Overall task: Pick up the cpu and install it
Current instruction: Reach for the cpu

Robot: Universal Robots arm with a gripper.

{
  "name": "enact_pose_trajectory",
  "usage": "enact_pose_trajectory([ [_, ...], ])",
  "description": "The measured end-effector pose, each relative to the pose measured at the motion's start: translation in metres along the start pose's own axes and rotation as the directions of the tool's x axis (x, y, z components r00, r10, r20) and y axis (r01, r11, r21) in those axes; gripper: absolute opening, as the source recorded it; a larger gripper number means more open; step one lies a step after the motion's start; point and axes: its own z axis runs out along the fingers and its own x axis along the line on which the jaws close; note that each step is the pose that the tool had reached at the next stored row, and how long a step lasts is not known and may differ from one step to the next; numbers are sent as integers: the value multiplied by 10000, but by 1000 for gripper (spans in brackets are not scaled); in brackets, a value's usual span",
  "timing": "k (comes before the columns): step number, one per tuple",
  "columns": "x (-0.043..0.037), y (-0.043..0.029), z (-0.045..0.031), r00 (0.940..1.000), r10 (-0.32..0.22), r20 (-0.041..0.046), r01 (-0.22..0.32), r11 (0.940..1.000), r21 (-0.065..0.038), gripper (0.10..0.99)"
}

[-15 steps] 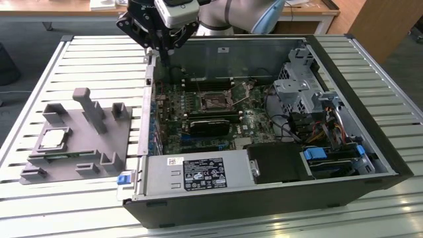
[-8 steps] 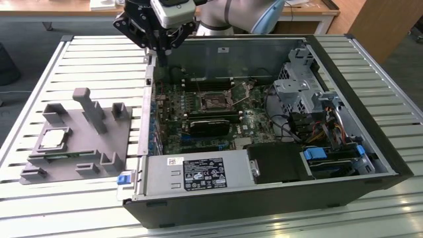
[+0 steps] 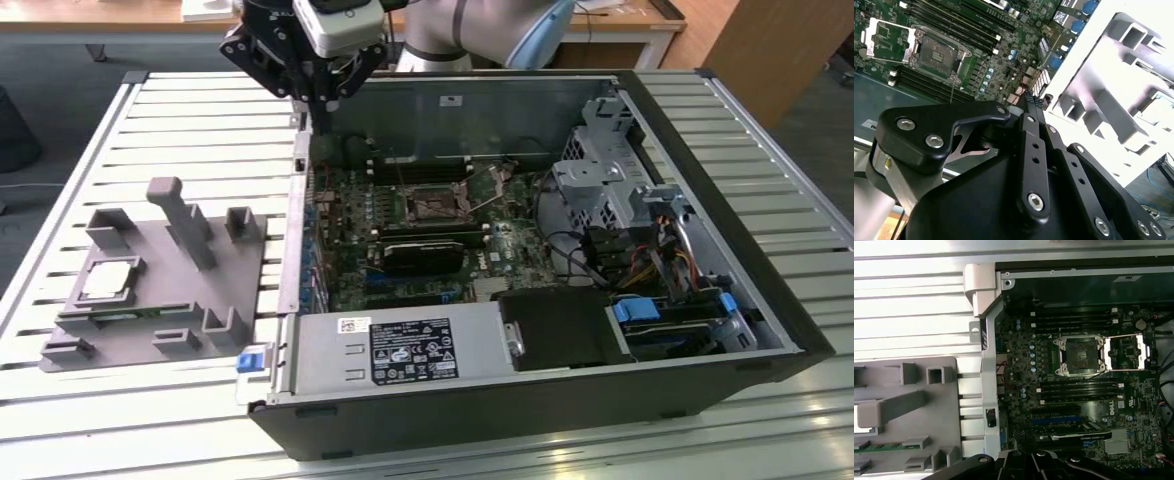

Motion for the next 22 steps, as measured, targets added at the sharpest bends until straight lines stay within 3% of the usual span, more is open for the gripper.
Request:
enact_pose_trajectory([
  [22,184,-14,-1,10000,0,0,0,10000,0,106],
])
